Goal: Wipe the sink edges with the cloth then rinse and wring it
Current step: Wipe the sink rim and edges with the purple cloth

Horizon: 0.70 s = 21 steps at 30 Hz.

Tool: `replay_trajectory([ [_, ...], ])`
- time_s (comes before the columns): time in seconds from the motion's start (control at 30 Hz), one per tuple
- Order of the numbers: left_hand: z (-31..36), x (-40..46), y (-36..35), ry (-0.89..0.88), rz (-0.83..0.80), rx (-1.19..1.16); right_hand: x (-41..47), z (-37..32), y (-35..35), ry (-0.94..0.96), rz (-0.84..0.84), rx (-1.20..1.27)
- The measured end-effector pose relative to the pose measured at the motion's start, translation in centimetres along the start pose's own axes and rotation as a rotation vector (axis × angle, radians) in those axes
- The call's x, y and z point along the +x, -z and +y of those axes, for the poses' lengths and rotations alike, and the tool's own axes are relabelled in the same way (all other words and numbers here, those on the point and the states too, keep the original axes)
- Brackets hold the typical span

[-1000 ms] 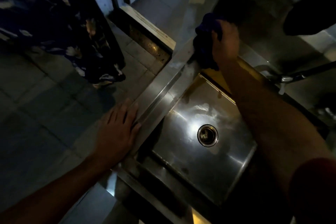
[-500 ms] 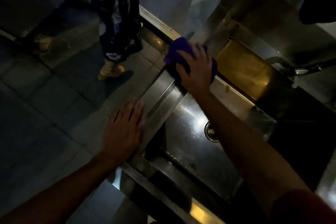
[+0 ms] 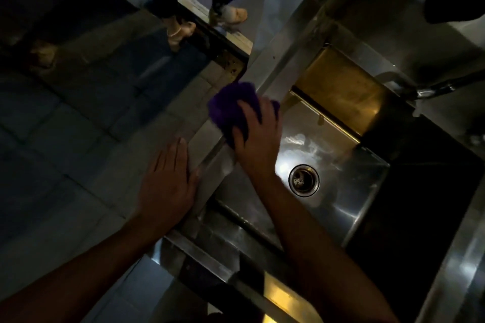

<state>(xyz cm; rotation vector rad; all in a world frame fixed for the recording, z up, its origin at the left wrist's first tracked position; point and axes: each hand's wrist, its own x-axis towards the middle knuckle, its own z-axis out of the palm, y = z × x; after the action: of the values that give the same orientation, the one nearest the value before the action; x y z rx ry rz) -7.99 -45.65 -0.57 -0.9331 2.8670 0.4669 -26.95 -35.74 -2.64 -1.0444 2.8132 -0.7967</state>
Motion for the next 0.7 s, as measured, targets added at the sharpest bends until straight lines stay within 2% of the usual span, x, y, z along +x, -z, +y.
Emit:
replay_trajectory([
  [0.1,-0.1,0.1,0.0,-0.027,0.024,0.017,5.8,2.3,1.1,-0.138,0.040,-0.065],
  [0.23,-0.4,0.2,-0.3,-0.050,0.050,0.028,13.7,5.2,2.8,-0.224,0.075,-0.193],
  [0.4,-0.6,0.1,-0.6,-0.060,0.058,0.042,18.6,7.0,4.1,-0.309,0.069,-0.145],
  [0.53,-0.6,0.2,-0.6,-0.058,0.067,0.017,16.9,6.0,3.8,-0.276,0.077,-0.163],
  [0.7,-0.7,0.2,-0.5,-0.054,0.034,-0.051,5.0,1.8,1.6,-0.108,0.010,-0.027],
])
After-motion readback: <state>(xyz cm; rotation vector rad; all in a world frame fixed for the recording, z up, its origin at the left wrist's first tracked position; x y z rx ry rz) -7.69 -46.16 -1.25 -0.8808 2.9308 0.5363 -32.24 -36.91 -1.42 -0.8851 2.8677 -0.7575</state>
